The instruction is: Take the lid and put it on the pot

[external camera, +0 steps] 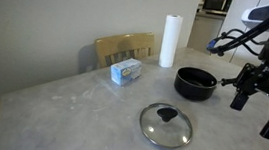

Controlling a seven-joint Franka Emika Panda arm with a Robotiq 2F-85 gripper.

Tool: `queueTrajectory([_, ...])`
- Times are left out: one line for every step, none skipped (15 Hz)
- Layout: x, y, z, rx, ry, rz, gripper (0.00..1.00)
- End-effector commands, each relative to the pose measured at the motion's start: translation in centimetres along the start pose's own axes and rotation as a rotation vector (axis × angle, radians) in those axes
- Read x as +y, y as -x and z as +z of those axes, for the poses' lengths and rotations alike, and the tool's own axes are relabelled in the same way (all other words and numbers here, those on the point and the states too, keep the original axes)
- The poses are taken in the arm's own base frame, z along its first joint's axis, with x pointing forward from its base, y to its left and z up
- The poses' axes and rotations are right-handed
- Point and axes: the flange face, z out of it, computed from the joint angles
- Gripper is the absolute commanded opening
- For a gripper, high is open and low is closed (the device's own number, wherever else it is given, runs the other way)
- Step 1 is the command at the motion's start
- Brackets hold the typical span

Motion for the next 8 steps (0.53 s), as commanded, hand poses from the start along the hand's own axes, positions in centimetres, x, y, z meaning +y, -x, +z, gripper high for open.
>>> queueTrajectory([1.8,-0.1,1.1,0.017,0.015,-0.041,1.0])
queueTrajectory([2.5,-0.5,1.3,0.031,0.021,-0.057,1.0])
queueTrajectory([3.2,-0.9,1.4,0.053,0.024,-0.077,1.0])
queueTrajectory([3.8,-1.4,1.5,0.068,0.025,-0.104,1.0])
queueTrajectory([4.3,-2.1,1.6,0.091,0.016,-0.131,1.0])
queueTrajectory([4.7,-2.7,1.8,0.107,0.009,-0.154,1.0])
queueTrajectory([4.9,-3.7,2.2,0.118,-0.002,-0.19,1.0])
queueTrajectory([4.9,-4.7,2.6,0.12,-0.011,-0.234,1.0])
